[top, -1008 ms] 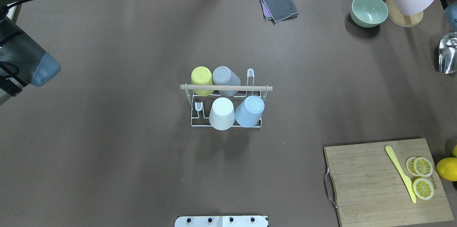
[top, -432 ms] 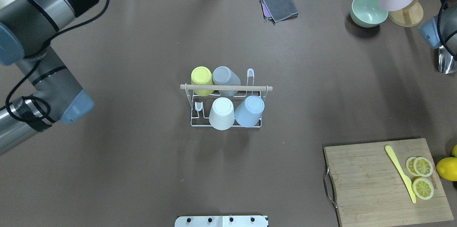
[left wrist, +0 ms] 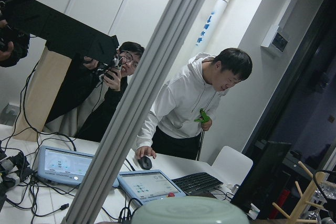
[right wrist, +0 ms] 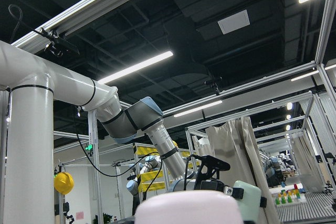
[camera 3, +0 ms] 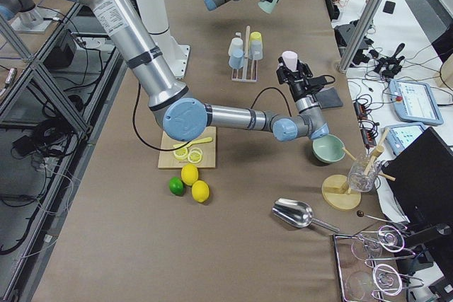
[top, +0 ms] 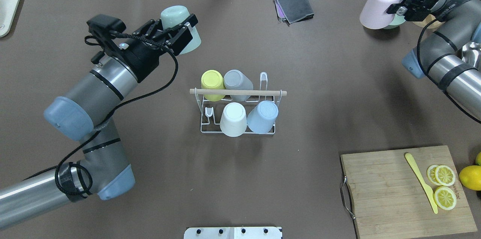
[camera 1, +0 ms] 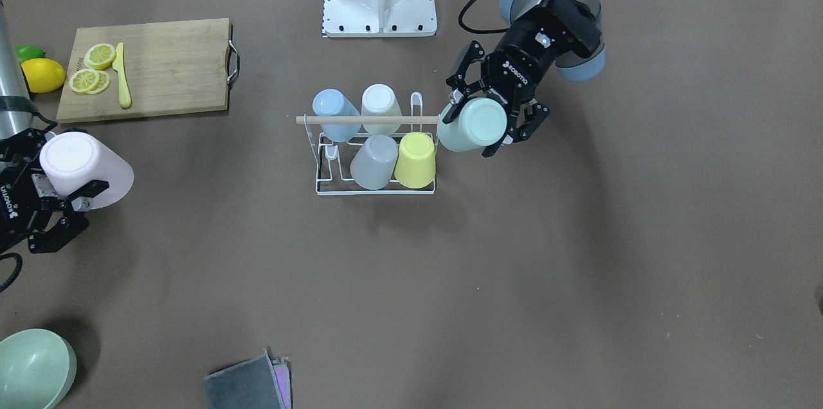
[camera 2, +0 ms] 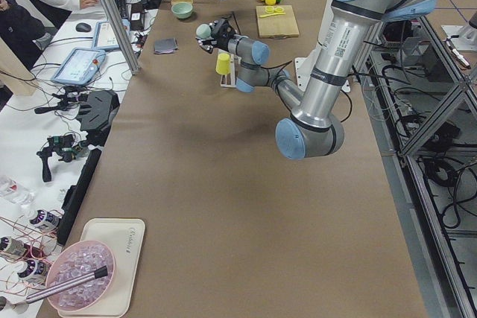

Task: Place cup on cup holder

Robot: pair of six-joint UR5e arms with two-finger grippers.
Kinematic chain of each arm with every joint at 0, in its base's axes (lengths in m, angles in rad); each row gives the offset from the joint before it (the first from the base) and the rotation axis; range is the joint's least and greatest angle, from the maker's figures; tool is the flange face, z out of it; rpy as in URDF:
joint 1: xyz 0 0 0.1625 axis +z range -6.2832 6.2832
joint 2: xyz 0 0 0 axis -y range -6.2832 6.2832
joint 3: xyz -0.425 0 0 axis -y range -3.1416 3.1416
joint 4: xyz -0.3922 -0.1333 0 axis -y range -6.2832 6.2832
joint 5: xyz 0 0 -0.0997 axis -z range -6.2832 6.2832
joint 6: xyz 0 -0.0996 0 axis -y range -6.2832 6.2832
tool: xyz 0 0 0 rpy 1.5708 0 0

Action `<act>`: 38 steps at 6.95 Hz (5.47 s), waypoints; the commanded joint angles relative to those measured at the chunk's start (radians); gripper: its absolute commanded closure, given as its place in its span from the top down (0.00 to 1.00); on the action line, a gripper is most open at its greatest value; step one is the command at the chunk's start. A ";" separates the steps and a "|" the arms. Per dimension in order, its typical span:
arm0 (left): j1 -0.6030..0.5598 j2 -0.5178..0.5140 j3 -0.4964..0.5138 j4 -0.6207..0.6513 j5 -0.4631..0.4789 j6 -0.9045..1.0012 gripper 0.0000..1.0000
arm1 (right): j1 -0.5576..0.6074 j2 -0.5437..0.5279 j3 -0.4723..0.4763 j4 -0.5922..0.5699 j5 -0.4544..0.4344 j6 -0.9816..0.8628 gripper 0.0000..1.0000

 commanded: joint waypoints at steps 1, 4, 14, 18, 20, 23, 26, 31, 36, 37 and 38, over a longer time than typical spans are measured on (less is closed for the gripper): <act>0.152 -0.017 -0.025 -0.002 0.148 0.092 0.00 | -0.078 0.059 -0.042 0.000 0.041 -0.113 0.31; 0.287 0.017 -0.030 -0.096 0.265 0.168 0.00 | -0.182 0.163 -0.117 -0.003 0.062 -0.269 0.31; 0.300 0.026 0.057 -0.120 0.304 0.167 0.00 | -0.285 0.233 -0.073 -0.190 -0.065 -0.386 0.31; 0.300 0.025 0.057 -0.120 0.304 0.168 0.00 | -0.337 0.219 -0.060 -0.195 -0.091 -0.403 0.31; 0.300 0.023 0.057 -0.118 0.305 0.168 0.00 | -0.337 0.217 -0.060 -0.195 -0.093 -0.402 0.31; 0.303 0.003 0.085 -0.117 0.305 0.168 0.00 | -0.337 0.213 -0.060 -0.210 -0.093 -0.402 0.34; 0.303 0.003 0.085 -0.117 0.305 0.170 0.04 | -0.325 0.214 -0.060 -0.210 -0.080 -0.415 1.00; 0.304 -0.001 0.087 -0.117 0.397 0.251 0.97 | -0.241 0.202 -0.059 -0.248 0.039 -0.110 1.00; 0.044 0.009 0.063 0.059 0.384 0.274 0.97 | -0.189 -0.012 0.275 -0.611 0.121 1.065 0.99; -0.049 0.014 0.074 0.125 0.300 0.272 0.97 | -0.149 -0.022 0.323 -0.762 -0.031 1.249 0.99; -0.161 0.020 0.080 0.221 0.112 0.248 0.97 | -0.130 -0.022 0.366 -0.952 -0.201 1.294 0.99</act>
